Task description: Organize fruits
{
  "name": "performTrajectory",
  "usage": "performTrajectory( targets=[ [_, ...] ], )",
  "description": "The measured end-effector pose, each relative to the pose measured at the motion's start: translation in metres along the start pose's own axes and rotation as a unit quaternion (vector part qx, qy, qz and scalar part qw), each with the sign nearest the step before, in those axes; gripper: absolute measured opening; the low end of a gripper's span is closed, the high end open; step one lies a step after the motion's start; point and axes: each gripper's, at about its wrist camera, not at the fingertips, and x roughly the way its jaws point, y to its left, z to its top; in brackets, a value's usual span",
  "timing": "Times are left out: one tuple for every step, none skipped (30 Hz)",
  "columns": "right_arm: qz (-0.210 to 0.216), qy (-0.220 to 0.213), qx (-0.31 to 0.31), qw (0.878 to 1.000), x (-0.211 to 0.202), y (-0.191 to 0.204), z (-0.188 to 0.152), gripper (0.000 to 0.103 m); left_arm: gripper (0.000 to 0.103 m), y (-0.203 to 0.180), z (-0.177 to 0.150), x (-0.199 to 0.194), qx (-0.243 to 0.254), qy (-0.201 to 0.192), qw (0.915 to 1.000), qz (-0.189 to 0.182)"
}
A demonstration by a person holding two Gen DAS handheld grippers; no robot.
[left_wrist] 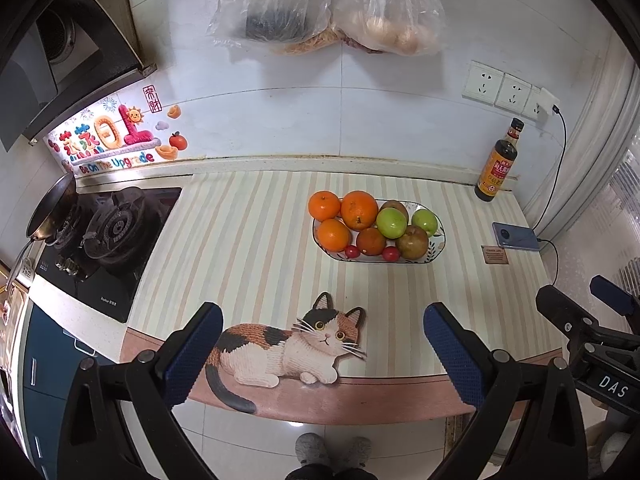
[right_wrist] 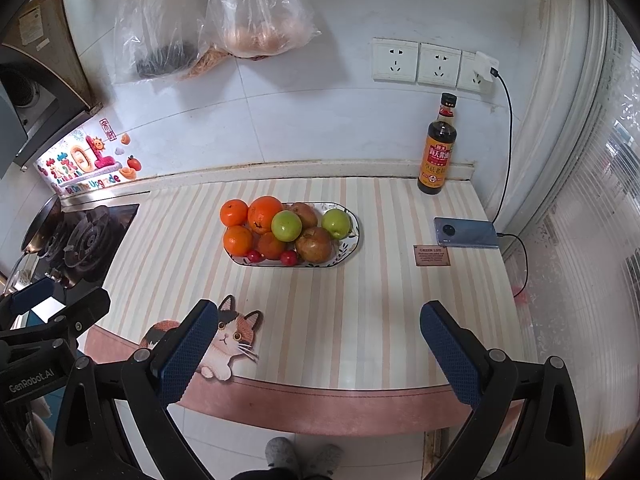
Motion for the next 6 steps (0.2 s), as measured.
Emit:
performTrajectory(
  targets=[
    [0.0,0.0,0.0,1.0,0.0,-0.0001,-0.0001,0.103,0.103,0.0,0.0001,0.0001,0.0,0.0,1.0,0.0],
    [-0.001,0.0,0.001,1.0,-0.0003,0.0006,-0.0003,0.103,0.103,-0.0003,0.0002,0.0001,0.0,0.0,1.0,0.0],
    [0.0,0.0,0.001,1.0,-0.0003,0.001,-0.0002,0.103,0.103,-0.0002,0.0001,0.0002,0.0,0.0,1.0,0.0],
    [0.0,0.001,0.001,1.0,-0.0004,0.0011,-0.0003,0.103,0.103,0.0001,0.0,0.0,0.0,-0.001,1.0,0.001],
    [-0.001,0.0,0.001,1.0,-0.0002,0.0002,-0.0002,0.103,0.103,-0.0005,-0.0002,-0.0006,-0.001,-0.001,1.0,0.001],
    [0.0,0.0,0.001,1.0,-0.0003,0.0011,-0.0001,0.103,0.103,-0.0011,-0.0005,-0.0014,-0.002,-0.002,1.0,0.002]
  ],
)
